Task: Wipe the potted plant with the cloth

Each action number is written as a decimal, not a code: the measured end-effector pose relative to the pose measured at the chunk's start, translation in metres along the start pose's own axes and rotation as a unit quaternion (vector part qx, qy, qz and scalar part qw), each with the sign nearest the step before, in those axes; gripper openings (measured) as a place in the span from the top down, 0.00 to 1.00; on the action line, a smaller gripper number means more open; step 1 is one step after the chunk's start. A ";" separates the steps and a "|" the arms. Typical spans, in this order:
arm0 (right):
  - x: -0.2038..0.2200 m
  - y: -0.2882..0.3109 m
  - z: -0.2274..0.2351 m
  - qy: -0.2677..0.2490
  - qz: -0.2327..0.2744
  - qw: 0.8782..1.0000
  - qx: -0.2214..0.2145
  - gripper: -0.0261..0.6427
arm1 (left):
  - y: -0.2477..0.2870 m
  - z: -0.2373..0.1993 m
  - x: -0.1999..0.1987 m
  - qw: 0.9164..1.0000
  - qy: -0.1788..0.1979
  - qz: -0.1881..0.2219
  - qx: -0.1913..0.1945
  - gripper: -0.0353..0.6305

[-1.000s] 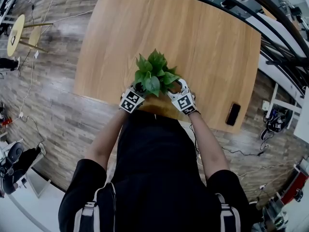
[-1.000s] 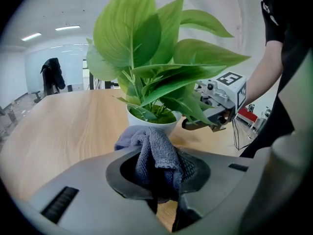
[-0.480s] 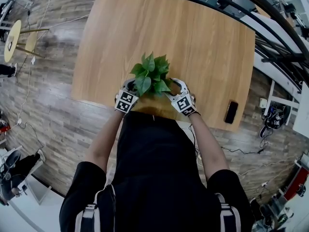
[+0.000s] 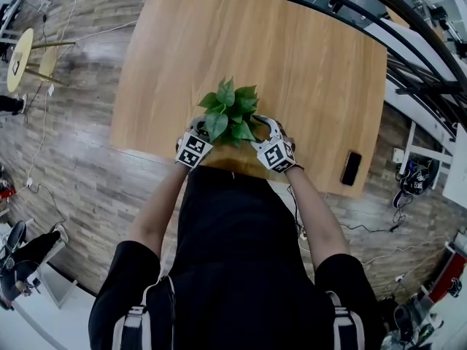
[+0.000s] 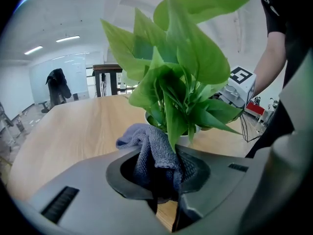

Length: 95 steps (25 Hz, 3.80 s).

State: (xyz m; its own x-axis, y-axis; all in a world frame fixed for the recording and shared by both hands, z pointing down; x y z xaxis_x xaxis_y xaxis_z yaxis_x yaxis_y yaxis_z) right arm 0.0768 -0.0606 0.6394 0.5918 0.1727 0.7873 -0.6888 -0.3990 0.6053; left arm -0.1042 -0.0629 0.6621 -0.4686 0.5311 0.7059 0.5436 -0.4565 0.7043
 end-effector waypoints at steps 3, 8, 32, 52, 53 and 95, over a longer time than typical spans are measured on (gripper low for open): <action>0.003 -0.001 -0.001 0.004 0.001 1.000 0.000 0.61 | -0.001 0.006 0.002 1.000 0.004 -0.002 0.009 0.77; 0.002 -0.001 0.001 0.000 -0.003 1.000 -0.008 0.61 | -0.003 0.019 0.009 0.999 0.025 -0.011 0.030 0.77; 0.008 -0.008 -0.003 0.032 -0.005 0.999 0.012 0.61 | -0.005 0.009 0.017 0.999 -0.034 -0.004 0.004 0.77; -0.005 0.001 -0.015 0.011 -0.006 1.000 0.000 0.61 | -0.012 0.026 0.020 0.998 -0.060 0.006 0.016 0.77; -0.005 -0.001 -0.019 0.012 -0.004 1.000 -0.002 0.61 | -0.012 0.025 0.021 0.998 -0.061 0.006 0.013 0.77; -0.016 0.002 -0.042 -0.036 -0.004 0.998 -0.045 0.61 | -0.024 0.005 0.028 0.996 -0.093 0.017 0.005 0.77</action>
State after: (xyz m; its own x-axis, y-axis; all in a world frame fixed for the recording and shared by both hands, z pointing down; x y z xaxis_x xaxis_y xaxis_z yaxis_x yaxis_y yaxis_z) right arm 0.0480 -0.0262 0.6333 0.6232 0.1095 0.7743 -0.7173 -0.3145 0.6218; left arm -0.1271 -0.0335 0.6648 -0.3134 0.6380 0.7034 0.5651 -0.4701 0.6780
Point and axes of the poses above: the fingertips, and each gripper's own axes: y forward along the fingers, z to its right, x out of its underside, the point moved 7 cm from there along -y, backward along the fingers, and after that the axes turned 5 degrees about -z, right-handed, at the moved point
